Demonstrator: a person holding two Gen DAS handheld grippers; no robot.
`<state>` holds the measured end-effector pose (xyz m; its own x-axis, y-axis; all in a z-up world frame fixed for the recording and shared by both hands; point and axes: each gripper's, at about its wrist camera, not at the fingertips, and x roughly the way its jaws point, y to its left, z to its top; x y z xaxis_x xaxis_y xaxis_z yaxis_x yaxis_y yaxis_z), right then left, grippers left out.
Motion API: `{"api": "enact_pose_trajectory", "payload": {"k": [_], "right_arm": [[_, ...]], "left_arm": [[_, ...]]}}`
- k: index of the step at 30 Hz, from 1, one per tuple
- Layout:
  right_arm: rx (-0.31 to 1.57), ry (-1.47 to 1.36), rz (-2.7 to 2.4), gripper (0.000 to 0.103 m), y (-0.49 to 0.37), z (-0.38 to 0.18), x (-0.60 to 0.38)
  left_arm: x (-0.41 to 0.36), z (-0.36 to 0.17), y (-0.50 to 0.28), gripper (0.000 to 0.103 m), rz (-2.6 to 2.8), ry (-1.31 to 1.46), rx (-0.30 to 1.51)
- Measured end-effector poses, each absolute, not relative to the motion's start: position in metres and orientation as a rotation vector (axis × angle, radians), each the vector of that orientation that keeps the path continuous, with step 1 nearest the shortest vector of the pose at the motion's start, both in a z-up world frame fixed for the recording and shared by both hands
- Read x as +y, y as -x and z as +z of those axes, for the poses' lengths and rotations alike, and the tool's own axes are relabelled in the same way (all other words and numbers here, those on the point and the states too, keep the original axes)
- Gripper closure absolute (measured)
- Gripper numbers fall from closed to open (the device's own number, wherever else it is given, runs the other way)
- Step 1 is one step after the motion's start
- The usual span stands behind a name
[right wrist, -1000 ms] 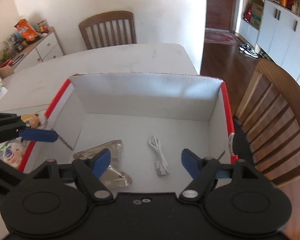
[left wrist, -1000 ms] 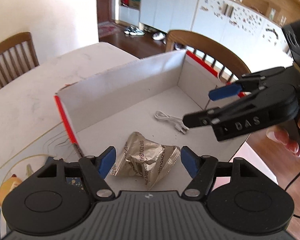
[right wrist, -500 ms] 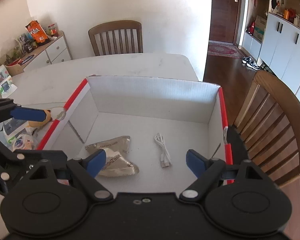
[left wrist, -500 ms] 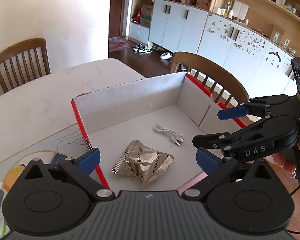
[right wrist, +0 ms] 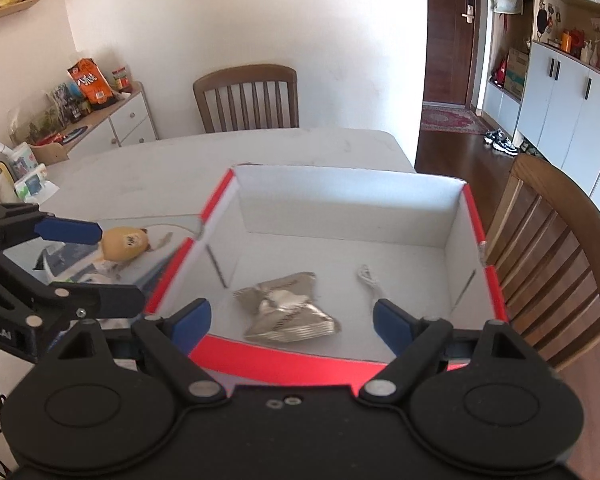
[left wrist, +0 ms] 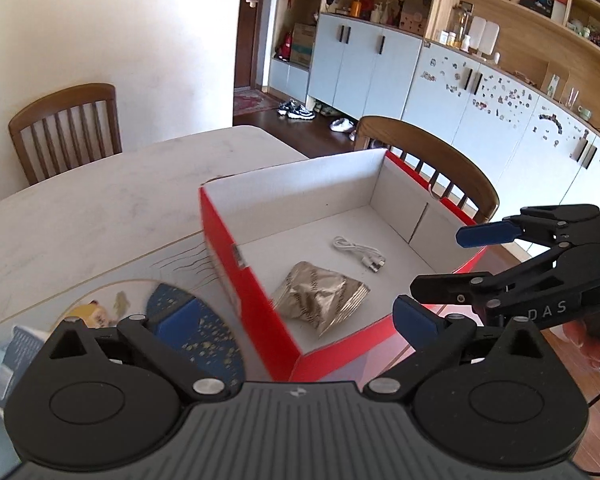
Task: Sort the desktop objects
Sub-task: 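Withdraw both tools from the box back over the table items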
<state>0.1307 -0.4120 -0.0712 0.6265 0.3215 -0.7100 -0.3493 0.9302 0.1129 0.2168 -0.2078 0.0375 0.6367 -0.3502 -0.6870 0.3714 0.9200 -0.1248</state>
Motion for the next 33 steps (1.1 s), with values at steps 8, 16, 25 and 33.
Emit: {"api": "enact_pose_trajectory", "payload": {"k": [8, 16, 25, 33], "right_arm": [[0.759, 0.049, 0.388, 0.006, -0.106, -0.064, -0.371], [0.747, 0.036, 0.402, 0.005, -0.092, -0.065, -0.331], [0.744, 0.052, 0.417, 0.005, -0.075, -0.073, -0.277], [0.750, 0.090, 0.439, 0.006, -0.070, -0.082, -0.234]], "left_arm": [[-0.166, 0.039, -0.194, 0.000, -0.416, -0.013, 0.740], [-0.116, 0.040, -0.176, 0.000, -0.382, 0.037, 0.748], [-0.054, 0.038, -0.160, 0.000, -0.264, 0.088, 0.703], [-0.006, 0.026, -0.143, 0.000, -0.181, 0.105, 0.690]]}}
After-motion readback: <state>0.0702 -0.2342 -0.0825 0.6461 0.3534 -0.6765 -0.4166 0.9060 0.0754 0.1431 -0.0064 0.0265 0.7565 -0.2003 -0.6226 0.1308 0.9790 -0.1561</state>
